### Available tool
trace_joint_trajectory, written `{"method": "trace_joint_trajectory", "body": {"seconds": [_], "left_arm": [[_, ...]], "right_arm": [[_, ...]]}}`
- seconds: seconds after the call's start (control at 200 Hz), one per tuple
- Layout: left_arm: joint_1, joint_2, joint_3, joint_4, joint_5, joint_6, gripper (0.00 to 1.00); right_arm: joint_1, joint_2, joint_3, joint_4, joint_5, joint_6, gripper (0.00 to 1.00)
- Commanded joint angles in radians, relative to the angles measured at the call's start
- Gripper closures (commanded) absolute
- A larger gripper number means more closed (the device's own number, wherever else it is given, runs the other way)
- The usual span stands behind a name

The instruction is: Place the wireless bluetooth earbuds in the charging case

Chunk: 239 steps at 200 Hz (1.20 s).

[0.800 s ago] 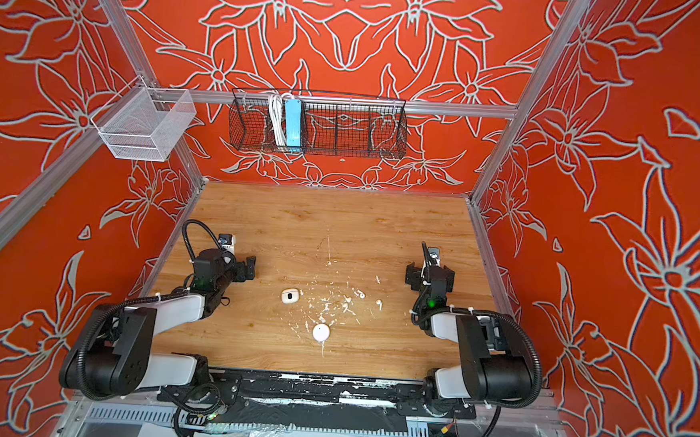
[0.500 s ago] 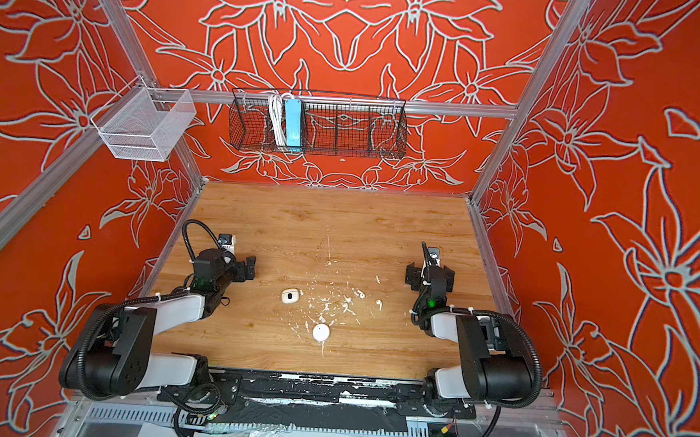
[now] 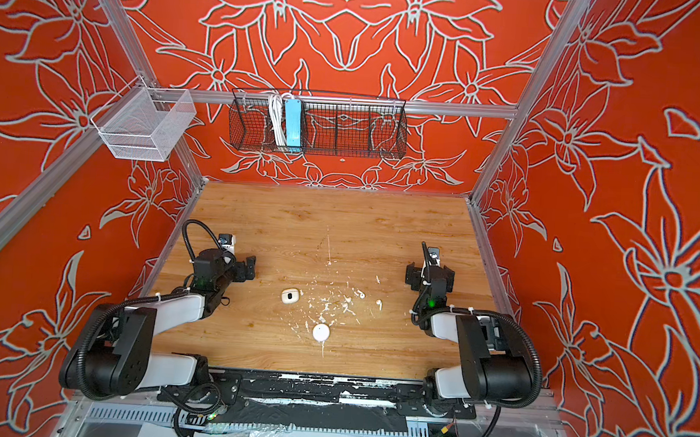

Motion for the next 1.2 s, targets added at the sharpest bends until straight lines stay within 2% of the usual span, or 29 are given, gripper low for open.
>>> {"method": "trace_joint_trajectory", "body": {"seconds": [0.0, 0.035, 0.075, 0.1, 0.145, 0.21, 0.265, 0.315, 0.35, 0.395, 0.455, 0.495, 0.52, 0.56, 0.636, 0.676, 0.776, 0.881, 0.951, 0.986, 1.046, 1.091, 1.146, 1.191], "left_arm": [[0.002, -0.013, 0.016, 0.004, -0.013, -0.003, 0.03], [0.001, -0.036, 0.027, -0.031, -0.020, -0.004, 0.03], [-0.004, -0.074, 0.058, -0.109, -0.050, -0.015, 0.03], [-0.006, -0.101, 0.089, -0.183, -0.080, -0.025, 0.03], [-0.006, -0.141, 0.141, -0.302, -0.138, -0.049, 0.03], [-0.006, -0.193, 0.176, -0.401, -0.205, -0.081, 0.03], [-0.006, -0.254, 0.174, -0.427, -0.219, -0.126, 0.03], [-0.006, -0.329, 0.183, -0.473, -0.185, -0.189, 0.03], [-0.005, -0.397, 0.196, -0.524, -0.162, -0.274, 0.03], [-0.005, -0.467, 0.208, -0.599, -0.116, -0.379, 0.03], [-0.006, -0.537, 0.179, -0.581, 0.057, -0.356, 0.03], [-0.006, -0.572, 0.160, -0.536, 0.174, -0.336, 0.03], [-0.006, -0.591, 0.157, -0.532, 0.194, -0.378, 0.03], [-0.003, -0.618, 0.158, -0.550, 0.140, -0.536, 0.03], [0.009, -0.656, 0.154, -0.598, 0.024, -0.876, 0.03], [0.012, -0.666, 0.154, -0.609, 0.014, -0.964, 0.03], [0.011, -0.647, 0.169, -0.576, 0.028, -0.919, 0.03], [0.017, -0.581, 0.238, -0.801, 0.024, -0.904, 0.03], [0.016, -0.535, 0.207, -0.763, 0.084, -0.799, 0.03], [0.016, -0.519, 0.181, -0.752, 0.063, -0.795, 0.03], [0.034, -0.496, 0.188, -0.762, 0.041, -0.795, 0.03], [0.034, -0.484, 0.201, -0.734, 0.054, -0.748, 0.02], [0.034, -0.476, 0.201, -0.703, 0.061, -0.736, 0.03], [0.034, -0.478, 0.194, -0.686, 0.055, -0.728, 0.03]], "right_arm": [[-0.001, -0.017, 0.018, 0.013, -0.003, 0.003, 0.02], [-0.002, -0.034, 0.029, -0.011, 0.002, 0.000, 0.02], [-0.001, -0.088, 0.073, -0.132, -0.002, -0.008, 0.02], [0.000, -0.130, 0.132, -0.307, 0.018, -0.009, 0.02], [-0.001, -0.166, 0.209, -0.472, 0.080, 0.007, 0.02], [0.000, -0.199, 0.278, -0.625, 0.194, 0.108, 0.02], [0.000, -0.237, 0.348, -0.785, 0.266, 0.276, 0.02], [0.000, -0.282, 0.468, -1.051, 0.253, 0.427, 0.02], [0.001, -0.306, 0.498, -1.099, 0.225, 0.409, 0.02], [0.002, -0.348, 0.483, -1.121, 0.230, 0.471, 0.02], [-0.003, -0.426, 0.460, -1.170, 0.233, 0.595, 0.02], [-0.007, -0.473, 0.457, -1.151, 0.140, 0.580, 0.02], [-0.009, -0.498, 0.454, -1.106, 0.034, 0.543, 0.02], [-0.007, -0.532, 0.464, -1.056, -0.151, 0.519, 0.02], [0.013, -0.552, 0.503, -1.044, -0.314, 0.554, 0.02], [0.039, -0.553, 0.522, -1.057, -0.341, 0.559, 0.02], [0.156, -0.543, 0.522, -1.050, -0.357, 0.515, 0.02], [0.378, -0.494, 0.461, -0.993, -0.224, 0.435, 0.05], [0.480, -0.413, 0.461, -0.966, -0.180, 0.424, 0.05], [0.504, -0.367, 0.494, -0.973, -0.200, 0.412, 0.07], [0.560, -0.266, 0.558, -0.963, -0.225, 0.370, 0.19], [0.587, -0.217, 0.573, -0.947, -0.213, 0.372, 0.19], [0.614, -0.155, 0.536, -0.824, -0.284, 0.341, 0.18], [0.635, -0.125, 0.512, -0.768, -0.287, 0.321, 0.17]]}}
